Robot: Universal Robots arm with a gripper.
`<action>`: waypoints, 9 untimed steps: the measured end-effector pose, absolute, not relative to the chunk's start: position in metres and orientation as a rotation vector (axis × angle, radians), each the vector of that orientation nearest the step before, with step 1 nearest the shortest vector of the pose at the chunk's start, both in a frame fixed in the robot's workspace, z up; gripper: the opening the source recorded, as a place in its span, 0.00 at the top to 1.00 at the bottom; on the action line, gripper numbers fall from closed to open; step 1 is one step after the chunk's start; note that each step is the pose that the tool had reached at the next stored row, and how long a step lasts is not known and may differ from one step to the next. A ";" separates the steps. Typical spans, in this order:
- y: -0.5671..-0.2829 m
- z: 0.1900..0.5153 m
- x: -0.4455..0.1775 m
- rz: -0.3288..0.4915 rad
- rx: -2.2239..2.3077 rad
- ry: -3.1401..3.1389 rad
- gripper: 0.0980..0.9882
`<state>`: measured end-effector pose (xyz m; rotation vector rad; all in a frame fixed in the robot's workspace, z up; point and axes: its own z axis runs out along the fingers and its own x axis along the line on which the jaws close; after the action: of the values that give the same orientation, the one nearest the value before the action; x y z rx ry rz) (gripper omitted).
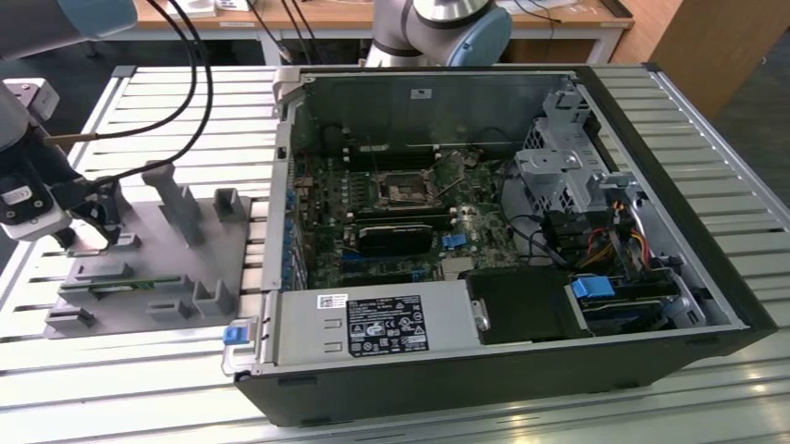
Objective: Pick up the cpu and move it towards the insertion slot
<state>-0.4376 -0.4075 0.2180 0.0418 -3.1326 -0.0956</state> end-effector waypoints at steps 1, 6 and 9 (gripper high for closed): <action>-0.407 0.218 -0.438 -0.096 0.042 -3.133 0.50; -0.407 0.219 -0.438 -0.096 0.042 -3.133 0.50; -0.407 0.220 -0.438 -0.096 0.042 -3.133 0.50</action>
<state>-0.4376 -0.4073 0.2198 0.0418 -3.1325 -0.0955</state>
